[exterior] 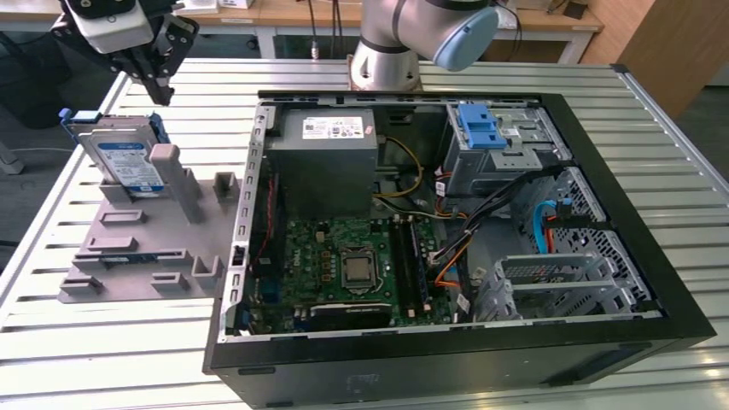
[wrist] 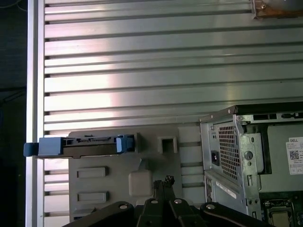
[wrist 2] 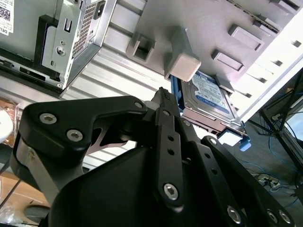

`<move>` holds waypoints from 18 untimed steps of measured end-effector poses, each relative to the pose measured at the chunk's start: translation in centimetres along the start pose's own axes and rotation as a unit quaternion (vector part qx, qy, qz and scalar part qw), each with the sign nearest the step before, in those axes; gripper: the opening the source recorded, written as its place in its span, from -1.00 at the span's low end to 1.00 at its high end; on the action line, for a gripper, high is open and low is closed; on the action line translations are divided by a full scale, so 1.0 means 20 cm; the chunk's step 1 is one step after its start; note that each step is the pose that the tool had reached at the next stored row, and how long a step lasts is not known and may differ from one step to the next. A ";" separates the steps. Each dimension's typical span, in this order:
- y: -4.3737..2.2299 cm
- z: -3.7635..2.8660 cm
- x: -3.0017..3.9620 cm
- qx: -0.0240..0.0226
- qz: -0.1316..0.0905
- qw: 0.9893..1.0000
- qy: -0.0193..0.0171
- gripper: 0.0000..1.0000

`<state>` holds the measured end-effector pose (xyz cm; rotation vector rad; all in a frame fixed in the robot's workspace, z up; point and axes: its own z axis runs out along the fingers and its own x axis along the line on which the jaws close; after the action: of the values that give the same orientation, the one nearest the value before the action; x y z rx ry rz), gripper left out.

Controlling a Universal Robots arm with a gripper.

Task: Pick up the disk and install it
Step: 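Reach for the disk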

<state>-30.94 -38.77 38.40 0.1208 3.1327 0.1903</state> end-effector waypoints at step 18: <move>0.038 0.006 0.026 0.004 0.000 1.000 0.000 -0.79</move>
<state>-31.39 -37.96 38.38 0.1208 3.1331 0.1781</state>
